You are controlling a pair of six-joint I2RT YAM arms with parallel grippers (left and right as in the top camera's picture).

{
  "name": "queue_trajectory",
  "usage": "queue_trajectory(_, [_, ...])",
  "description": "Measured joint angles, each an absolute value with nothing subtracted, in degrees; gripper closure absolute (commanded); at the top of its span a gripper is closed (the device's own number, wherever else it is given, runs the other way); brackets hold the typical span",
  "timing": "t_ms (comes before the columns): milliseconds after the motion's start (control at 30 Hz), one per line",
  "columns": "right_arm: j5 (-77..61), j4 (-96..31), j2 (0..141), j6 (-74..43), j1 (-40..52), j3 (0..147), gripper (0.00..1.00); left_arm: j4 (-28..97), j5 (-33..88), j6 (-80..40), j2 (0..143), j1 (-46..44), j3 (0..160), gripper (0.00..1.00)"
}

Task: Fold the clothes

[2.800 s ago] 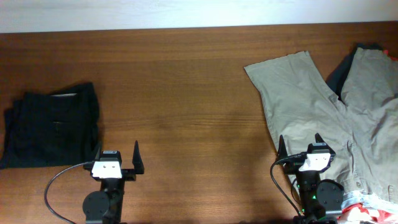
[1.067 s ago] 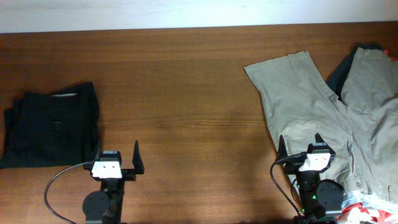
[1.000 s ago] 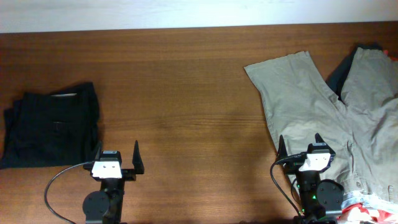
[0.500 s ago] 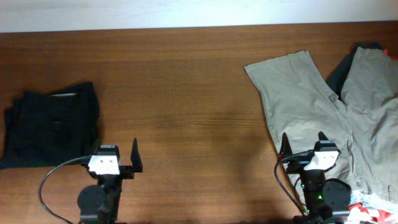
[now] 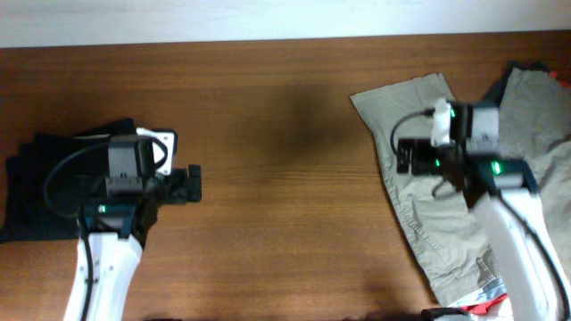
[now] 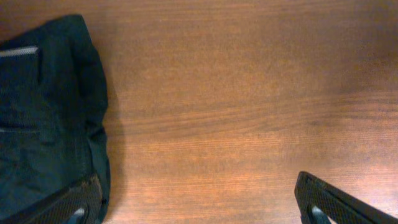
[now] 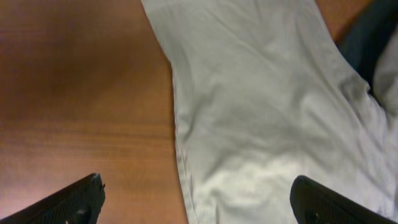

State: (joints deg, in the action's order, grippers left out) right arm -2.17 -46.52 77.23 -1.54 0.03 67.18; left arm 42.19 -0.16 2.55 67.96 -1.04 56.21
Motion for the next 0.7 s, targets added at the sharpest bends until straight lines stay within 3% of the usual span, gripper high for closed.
queue_trajectory(33, [-4.29,-45.5,81.28,-0.84,0.03,69.6,0.09,42.59,-0.16,2.59,69.08,-1.04,57.54,0.01])
queue_trajectory(333, [-4.91,-29.65,105.91,5.19,5.43,70.57,0.28,43.09,-0.12,2.59,70.3,-1.04,58.63,0.01])
queue_trajectory(367, [-3.81,-27.88,108.38,4.6,5.69,70.57,0.36,43.05,-0.12,2.61,70.3,-1.04,58.63,0.01])
queue_trajectory(433, [0.82,-26.17,111.96,1.67,5.74,70.61,0.89,43.09,0.54,2.61,70.3,-1.04,58.63,0.01])
queue_trajectory(467, [2.63,-25.45,113.23,0.95,5.74,70.61,0.96,42.94,1.34,2.61,70.3,-1.04,58.63,0.01])
queue_trajectory(567, [4.54,-26.11,113.27,-0.16,5.74,70.7,0.96,42.41,3.49,2.61,70.3,-1.04,58.63,0.01])
queue_trajectory(700, [6.22,-37.87,110.13,-0.23,5.74,80.2,0.96,41.74,4.19,2.61,70.3,-1.04,58.63,0.01])
